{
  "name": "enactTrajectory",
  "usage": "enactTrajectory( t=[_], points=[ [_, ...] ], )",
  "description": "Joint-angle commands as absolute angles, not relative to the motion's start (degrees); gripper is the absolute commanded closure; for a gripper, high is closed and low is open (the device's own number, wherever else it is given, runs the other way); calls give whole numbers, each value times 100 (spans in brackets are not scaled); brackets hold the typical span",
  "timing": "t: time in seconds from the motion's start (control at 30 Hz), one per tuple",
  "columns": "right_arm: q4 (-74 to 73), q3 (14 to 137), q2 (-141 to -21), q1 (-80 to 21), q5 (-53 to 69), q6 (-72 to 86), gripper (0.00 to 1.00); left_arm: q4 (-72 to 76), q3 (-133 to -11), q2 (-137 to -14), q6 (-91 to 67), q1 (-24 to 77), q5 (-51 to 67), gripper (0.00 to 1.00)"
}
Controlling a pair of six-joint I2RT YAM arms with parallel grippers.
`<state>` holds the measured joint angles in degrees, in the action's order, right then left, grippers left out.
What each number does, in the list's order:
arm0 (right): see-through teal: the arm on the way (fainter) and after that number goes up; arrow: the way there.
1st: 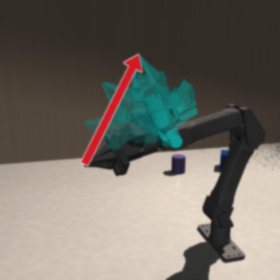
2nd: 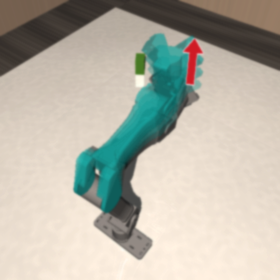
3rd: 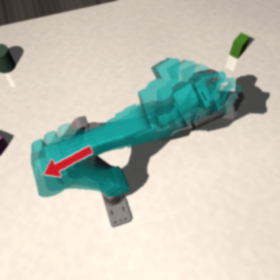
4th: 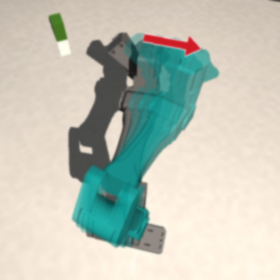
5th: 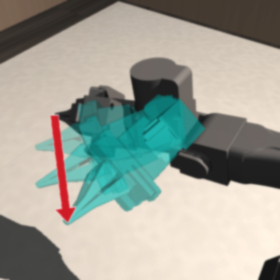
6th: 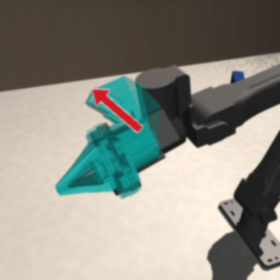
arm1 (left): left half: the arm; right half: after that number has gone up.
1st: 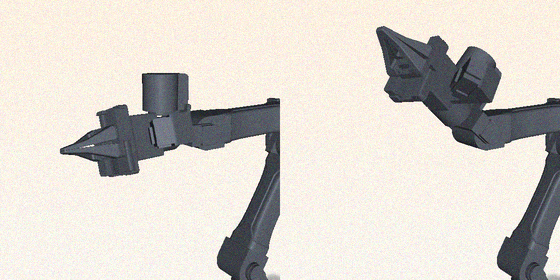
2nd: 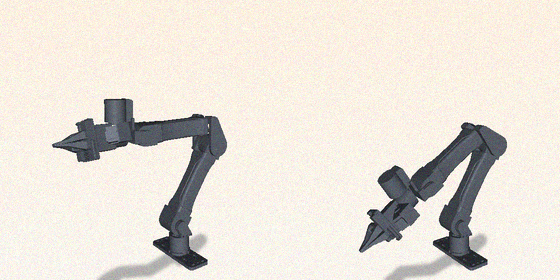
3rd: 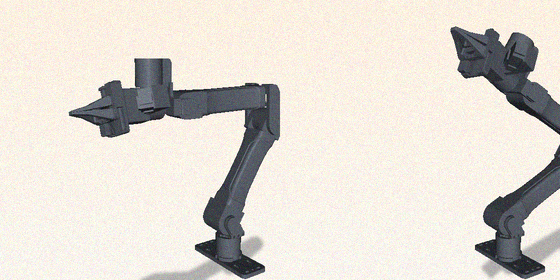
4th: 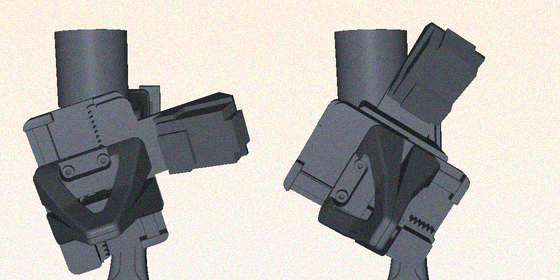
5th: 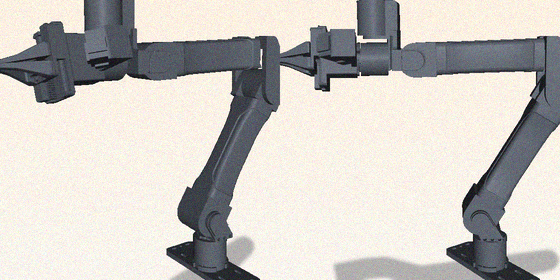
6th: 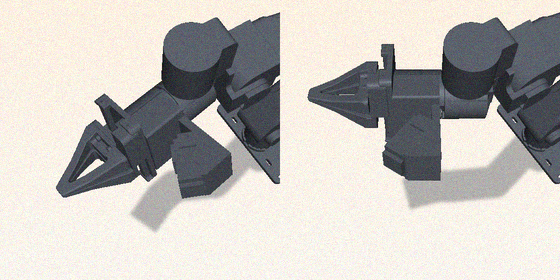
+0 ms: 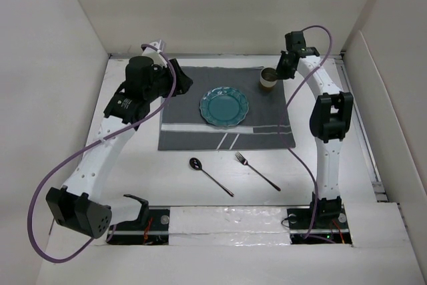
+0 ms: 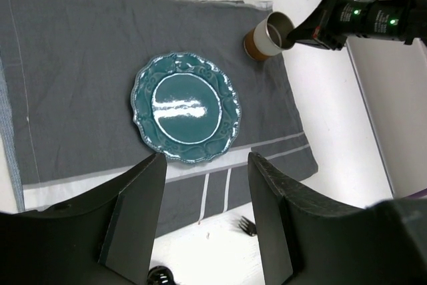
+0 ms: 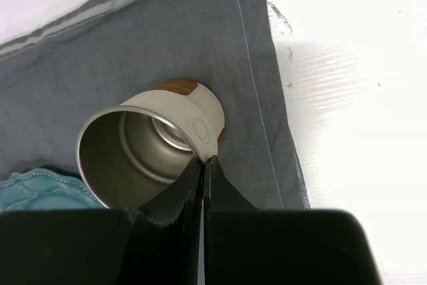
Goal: Set the dinner table for one person
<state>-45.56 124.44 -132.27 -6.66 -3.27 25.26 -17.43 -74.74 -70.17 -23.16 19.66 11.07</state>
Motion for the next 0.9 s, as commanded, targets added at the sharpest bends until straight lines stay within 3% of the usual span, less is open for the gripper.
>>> enactTrajectory(
  t=[0.0,0.07,0.1,0.2,0.3,0.4,0.47,0.5,0.57,0.63,0.7,0.87],
  points=[
    [-4465,12577,-13183,-571,-545,2522,100,-1547,-7374,-6952,-2303,1978,1011,51],
    [-4482,12612,-13201,-571,-554,2549,98,-1573,-7374,-6961,-2285,1978,1011,51],
    [-4474,12630,-13192,-571,-545,2558,87,-1599,-7374,-6961,-2276,1978,985,51],
    [-4438,12709,-13114,-571,-422,2593,65,-1643,-7392,-6961,-2250,1978,958,51],
    [-4333,12701,-12842,-439,-115,2619,53,-1714,-7471,-6987,-2206,1978,932,51],
    [-4193,12412,-12315,-335,246,2646,50,-1784,-7611,-7083,-2145,1978,940,51],
    [-4036,12008,-11657,-334,377,2654,54,-1810,-7716,-7128,-2110,1978,940,51],
    [-3834,11101,-11324,-334,456,2646,80,-1819,-7752,-7154,-2083,1978,967,52],
    [-2977,9876,-10090,-465,772,2654,100,-1828,-7813,-7172,-2057,1978,984,57],
    [-2490,8133,-9294,-771,1097,2602,100,-1811,-7822,-7216,-2022,1978,1011,78],
    [-2215,7185,-8239,-1027,1143,2435,100,-1854,-7840,-7225,-2013,1978,967,99],
    [-2862,5180,-6603,-2272,818,2530,99,-1907,-7805,-7251,-1916,1978,826,100]
  ],
)
